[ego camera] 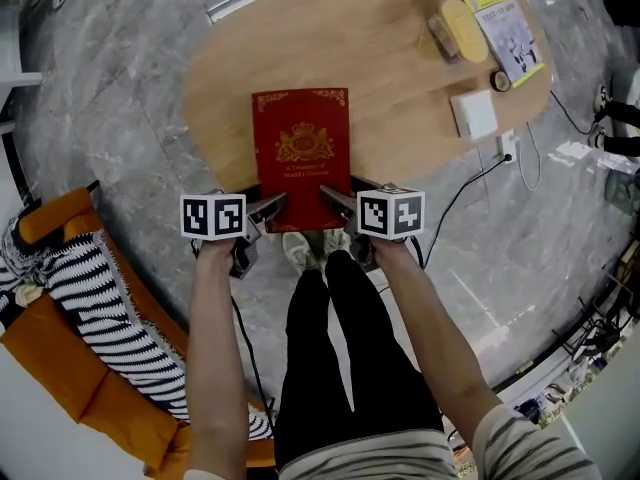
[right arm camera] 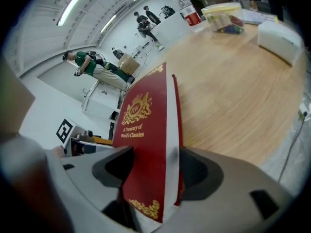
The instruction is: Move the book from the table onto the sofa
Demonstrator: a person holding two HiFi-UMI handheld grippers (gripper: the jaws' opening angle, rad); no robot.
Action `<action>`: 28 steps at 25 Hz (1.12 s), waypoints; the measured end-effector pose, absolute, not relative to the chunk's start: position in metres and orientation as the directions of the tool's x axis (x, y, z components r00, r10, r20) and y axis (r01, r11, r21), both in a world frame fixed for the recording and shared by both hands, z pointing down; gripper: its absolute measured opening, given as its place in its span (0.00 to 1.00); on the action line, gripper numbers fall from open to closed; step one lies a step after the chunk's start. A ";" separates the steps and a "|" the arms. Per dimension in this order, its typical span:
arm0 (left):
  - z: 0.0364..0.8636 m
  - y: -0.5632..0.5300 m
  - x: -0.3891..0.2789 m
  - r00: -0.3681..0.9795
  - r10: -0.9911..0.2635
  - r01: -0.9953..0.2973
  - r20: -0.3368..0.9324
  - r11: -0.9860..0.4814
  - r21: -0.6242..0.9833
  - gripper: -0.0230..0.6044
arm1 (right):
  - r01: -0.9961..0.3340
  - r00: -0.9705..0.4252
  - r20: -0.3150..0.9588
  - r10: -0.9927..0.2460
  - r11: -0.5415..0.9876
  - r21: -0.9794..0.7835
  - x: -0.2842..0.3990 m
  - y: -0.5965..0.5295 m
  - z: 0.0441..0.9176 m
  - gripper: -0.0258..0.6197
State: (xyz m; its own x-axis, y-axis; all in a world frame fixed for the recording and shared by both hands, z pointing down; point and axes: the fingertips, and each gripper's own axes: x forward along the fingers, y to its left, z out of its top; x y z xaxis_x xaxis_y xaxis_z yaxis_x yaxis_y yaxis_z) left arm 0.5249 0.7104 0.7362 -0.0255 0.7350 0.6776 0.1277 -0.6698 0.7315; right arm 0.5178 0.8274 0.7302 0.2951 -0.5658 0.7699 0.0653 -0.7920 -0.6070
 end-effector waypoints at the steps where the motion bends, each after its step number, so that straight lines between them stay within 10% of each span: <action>1: 0.736 0.710 0.525 -0.036 0.738 0.127 0.674 -0.665 0.736 0.49 | 0.065 0.294 0.770 -0.567 -0.791 -0.608 0.518 0.827 0.731 0.50; 28: 0.705 0.718 0.511 0.027 0.724 0.096 0.689 -0.688 0.719 0.47 | -0.028 0.272 0.781 -0.563 -0.816 -0.578 0.516 0.832 0.696 0.46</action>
State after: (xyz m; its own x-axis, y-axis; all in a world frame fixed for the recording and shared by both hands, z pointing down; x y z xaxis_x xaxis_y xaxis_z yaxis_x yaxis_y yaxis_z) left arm 0.5109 0.7180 0.7047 0.0272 0.7243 0.6890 0.0964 -0.6879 0.7193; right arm 0.5163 0.8315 0.6959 0.2719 -0.5627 0.7806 -0.0284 -0.8156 -0.5780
